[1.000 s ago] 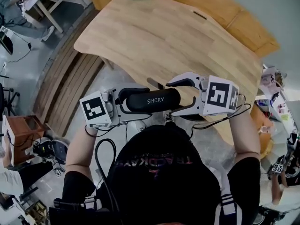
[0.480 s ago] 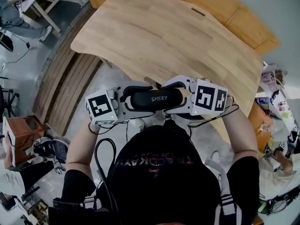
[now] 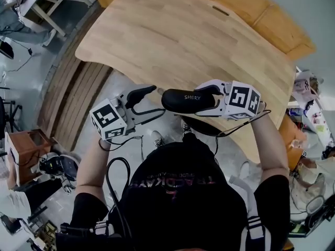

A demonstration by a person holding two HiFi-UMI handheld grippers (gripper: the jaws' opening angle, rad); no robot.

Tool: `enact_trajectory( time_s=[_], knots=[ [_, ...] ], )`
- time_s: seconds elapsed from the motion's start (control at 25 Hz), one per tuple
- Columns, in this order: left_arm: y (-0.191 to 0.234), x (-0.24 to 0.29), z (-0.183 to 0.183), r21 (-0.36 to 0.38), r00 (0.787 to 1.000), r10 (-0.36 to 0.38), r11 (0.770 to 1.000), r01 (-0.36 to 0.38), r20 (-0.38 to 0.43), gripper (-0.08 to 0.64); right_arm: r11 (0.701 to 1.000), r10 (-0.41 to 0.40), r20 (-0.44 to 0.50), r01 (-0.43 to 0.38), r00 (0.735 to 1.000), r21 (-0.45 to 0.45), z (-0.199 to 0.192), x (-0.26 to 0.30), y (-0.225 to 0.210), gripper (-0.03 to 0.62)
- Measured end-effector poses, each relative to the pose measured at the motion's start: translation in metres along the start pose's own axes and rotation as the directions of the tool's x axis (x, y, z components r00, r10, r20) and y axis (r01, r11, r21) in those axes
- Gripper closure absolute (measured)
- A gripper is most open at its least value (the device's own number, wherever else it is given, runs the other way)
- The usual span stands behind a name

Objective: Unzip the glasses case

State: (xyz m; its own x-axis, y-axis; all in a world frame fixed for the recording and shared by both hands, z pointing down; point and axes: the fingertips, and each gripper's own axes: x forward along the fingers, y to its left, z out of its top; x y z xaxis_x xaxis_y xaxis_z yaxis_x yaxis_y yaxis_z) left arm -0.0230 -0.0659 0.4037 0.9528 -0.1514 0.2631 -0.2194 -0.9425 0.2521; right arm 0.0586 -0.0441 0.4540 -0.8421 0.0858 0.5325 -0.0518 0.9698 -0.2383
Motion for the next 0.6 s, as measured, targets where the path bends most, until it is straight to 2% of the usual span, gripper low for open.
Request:
enact_trajectory(
  time_s=[0.04,0.08,0.2,0.28,0.44,0.6],
  knots=[
    [0.006,-0.001,-0.003,-0.022,1.000,0.030,0.999,-0.030,0.001,0.249,0.999,-0.017,0.006,0.017,1.000,0.027,-0.009,-0.004,-0.013,0.290],
    [0.011,-0.002,-0.006,-0.039,0.998,0.061,0.997,-0.061,-0.002,0.300,0.998,-0.034,0.010,0.033,0.999,0.052,-0.018,-0.007,-0.027,0.290],
    [0.020,0.003,-0.019,-0.063,0.988,0.150,0.986,-0.152,-0.026,0.523,0.991,-0.069,0.010,0.067,0.998,0.116,-0.043,-0.011,-0.072,0.290],
    [0.020,0.011,-0.028,-0.064,0.981,0.187,0.980,-0.190,-0.054,0.547,0.986,-0.077,0.005,0.076,0.997,0.145,-0.056,-0.010,-0.102,0.290],
    [0.017,0.028,-0.050,-0.058,0.960,0.243,0.966,-0.253,-0.135,0.549,0.981,-0.082,-0.021,0.084,0.996,0.176,-0.073,-0.005,-0.163,0.290],
    [0.004,0.044,-0.070,-0.147,0.956,0.246,0.952,-0.269,-0.158,0.548,0.974,-0.077,-0.047,0.085,0.996,0.211,-0.087,0.004,-0.224,0.290]
  ],
)
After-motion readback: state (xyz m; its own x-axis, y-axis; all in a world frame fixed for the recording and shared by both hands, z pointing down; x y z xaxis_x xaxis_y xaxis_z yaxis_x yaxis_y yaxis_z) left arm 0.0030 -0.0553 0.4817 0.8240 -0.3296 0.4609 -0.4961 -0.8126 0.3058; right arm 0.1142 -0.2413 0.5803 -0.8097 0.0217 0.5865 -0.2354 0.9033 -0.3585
